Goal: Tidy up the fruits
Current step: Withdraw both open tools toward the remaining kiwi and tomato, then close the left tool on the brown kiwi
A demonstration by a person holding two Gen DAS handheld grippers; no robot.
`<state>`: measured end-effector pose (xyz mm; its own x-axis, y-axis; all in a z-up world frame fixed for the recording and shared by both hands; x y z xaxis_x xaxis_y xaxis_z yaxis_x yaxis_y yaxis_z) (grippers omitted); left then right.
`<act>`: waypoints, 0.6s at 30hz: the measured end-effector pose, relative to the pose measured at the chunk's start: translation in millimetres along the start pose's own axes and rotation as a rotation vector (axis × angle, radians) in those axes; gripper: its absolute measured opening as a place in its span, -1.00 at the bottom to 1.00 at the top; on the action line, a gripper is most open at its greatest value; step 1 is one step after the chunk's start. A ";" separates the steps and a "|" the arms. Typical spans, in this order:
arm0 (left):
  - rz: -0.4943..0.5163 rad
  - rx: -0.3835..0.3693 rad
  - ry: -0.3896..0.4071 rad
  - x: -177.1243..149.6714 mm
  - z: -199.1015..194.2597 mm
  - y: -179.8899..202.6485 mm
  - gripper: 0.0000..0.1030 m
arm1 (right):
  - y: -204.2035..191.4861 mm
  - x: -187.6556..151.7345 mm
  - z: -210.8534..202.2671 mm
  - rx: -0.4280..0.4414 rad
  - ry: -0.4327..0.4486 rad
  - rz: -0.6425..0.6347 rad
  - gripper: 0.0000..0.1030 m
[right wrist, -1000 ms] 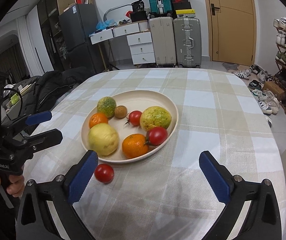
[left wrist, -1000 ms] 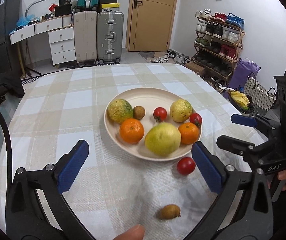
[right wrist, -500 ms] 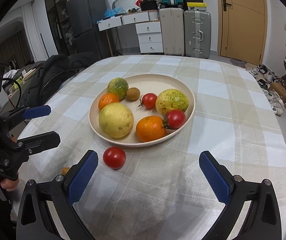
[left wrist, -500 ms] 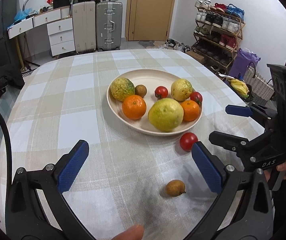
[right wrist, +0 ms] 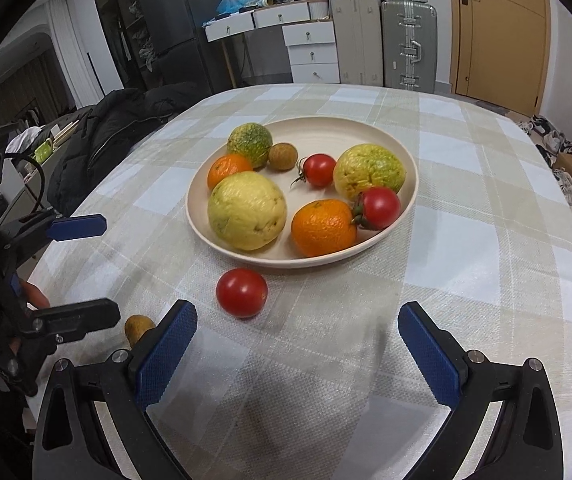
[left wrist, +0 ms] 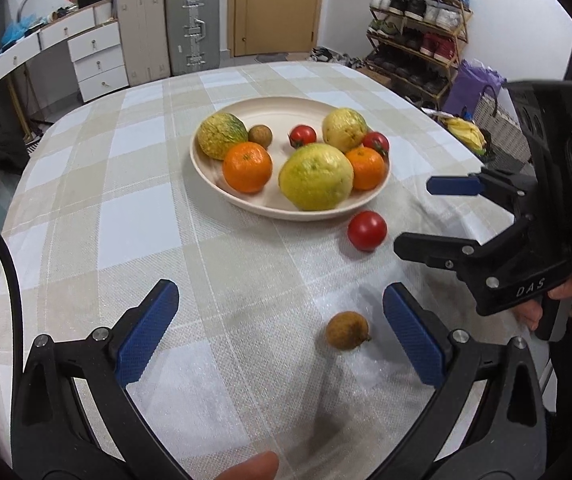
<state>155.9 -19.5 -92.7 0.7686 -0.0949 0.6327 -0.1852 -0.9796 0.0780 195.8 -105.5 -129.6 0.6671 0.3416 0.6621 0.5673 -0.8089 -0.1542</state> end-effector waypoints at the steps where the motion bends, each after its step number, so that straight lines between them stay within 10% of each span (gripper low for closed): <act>1: 0.011 0.000 -0.004 -1.0 0.9 1.7 0.99 | -0.9 0.1 0.5 0.001 -0.001 -0.003 1.00; 10: 0.073 -0.063 -0.075 -14.5 13.5 16.8 0.84 | -1.2 0.5 -2.0 0.017 0.007 0.003 0.98; 18: 0.116 -0.119 -0.144 -28.5 23.1 27.6 0.30 | -2.3 -1.2 -1.9 0.024 0.001 -0.001 0.98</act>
<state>143.0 -47.9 -126.3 0.8156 -0.2389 0.5271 -0.3423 -0.9335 0.1066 192.7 -105.0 -128.6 0.6656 0.3420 0.6633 0.5795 -0.7969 -0.1707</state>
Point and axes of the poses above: each gripper's, at about its wrist camera, not at the fingertips, and z roughly the way its jaws point, y to its right, x to its top, the point moved 7 cm from there along z, roughly the way its jaws point, and after that the axes turned 1 degree about y, right-handed, at the moved point
